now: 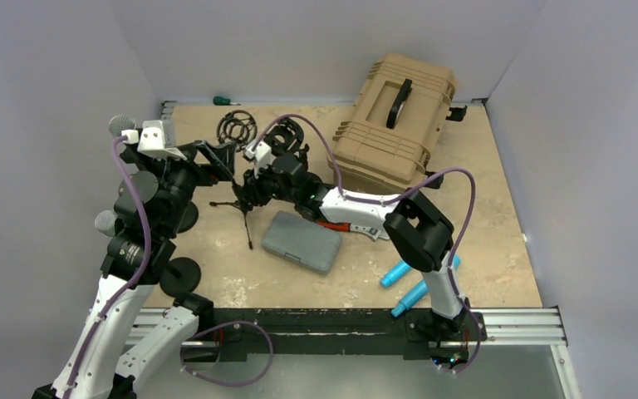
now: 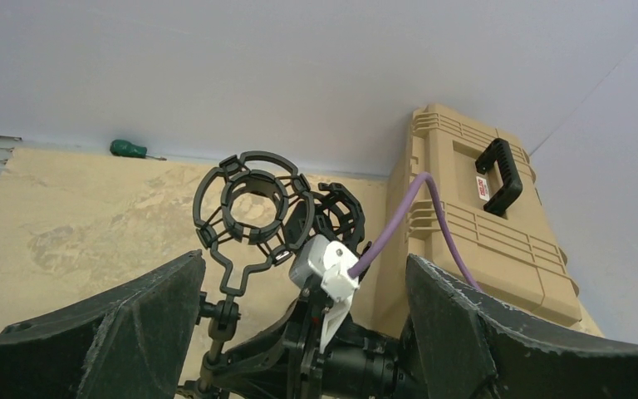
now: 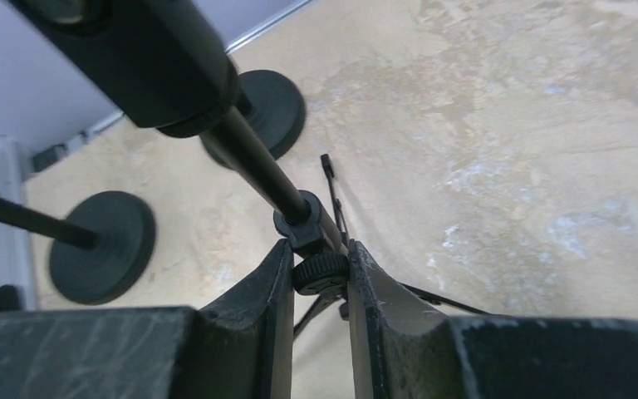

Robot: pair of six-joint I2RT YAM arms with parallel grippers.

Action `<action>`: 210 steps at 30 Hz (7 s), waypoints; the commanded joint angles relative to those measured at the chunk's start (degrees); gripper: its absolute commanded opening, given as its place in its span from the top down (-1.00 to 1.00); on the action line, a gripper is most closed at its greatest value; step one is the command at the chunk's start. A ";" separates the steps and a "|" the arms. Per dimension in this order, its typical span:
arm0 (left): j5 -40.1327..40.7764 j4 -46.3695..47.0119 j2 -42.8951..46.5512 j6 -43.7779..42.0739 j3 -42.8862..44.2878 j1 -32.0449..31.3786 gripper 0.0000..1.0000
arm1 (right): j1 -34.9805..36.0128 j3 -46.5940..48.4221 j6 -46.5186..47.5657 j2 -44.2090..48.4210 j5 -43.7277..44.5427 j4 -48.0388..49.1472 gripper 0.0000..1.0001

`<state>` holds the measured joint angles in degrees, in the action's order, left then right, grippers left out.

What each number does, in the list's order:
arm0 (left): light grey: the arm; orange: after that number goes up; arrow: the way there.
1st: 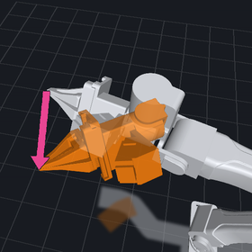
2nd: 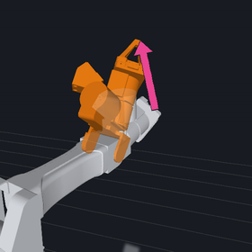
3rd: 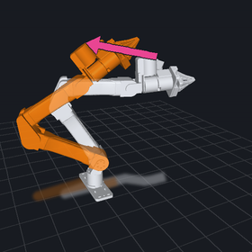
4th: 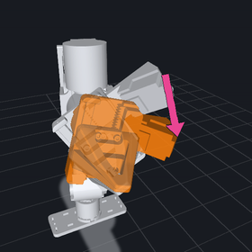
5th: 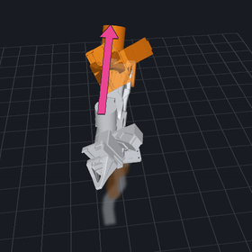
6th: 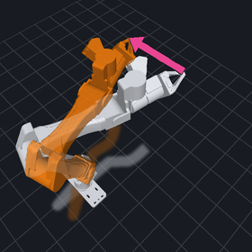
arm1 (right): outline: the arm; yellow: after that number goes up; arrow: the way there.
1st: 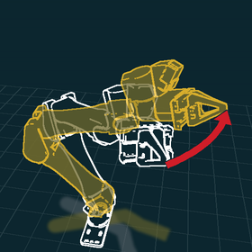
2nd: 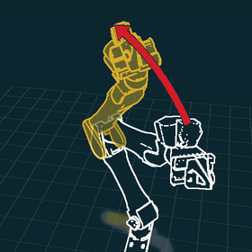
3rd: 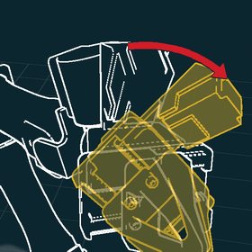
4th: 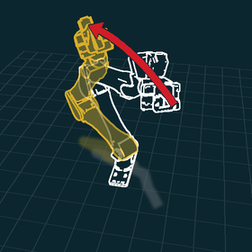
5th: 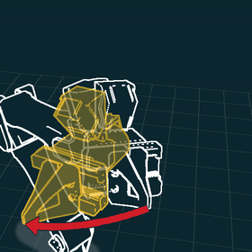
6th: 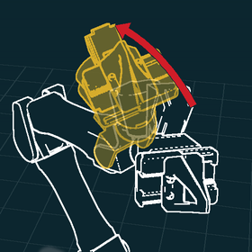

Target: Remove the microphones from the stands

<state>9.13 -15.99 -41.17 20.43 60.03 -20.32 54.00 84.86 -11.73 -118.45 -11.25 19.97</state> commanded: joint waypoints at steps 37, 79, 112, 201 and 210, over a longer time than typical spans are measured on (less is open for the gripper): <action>-1.26 0.96 -0.01 1.28 1.49 0.65 -0.75 | 8.82 -14.71 -7.73 17.69 27.70 2.00 -0.52; -0.69 0.96 0.90 0.94 1.45 0.72 -0.75 | 1.45 -9.72 -28.66 6.48 12.12 12.15 0.29; -0.69 0.96 0.67 1.16 1.39 0.80 -0.75 | 11.48 -7.37 -8.30 4.49 46.68 0.88 1.00; -1.79 0.78 0.23 1.72 1.60 1.60 -0.75 | 7.54 -5.21 -28.38 2.68 40.73 7.56 0.89; -1.83 0.87 0.03 1.72 1.49 1.61 -0.75 | 7.01 -7.35 -5.15 0.32 21.54 20.96 1.00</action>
<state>7.05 -16.01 -41.50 21.96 60.03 -19.14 61.23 76.69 -29.71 -117.45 21.23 33.10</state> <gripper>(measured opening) 0.876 0.131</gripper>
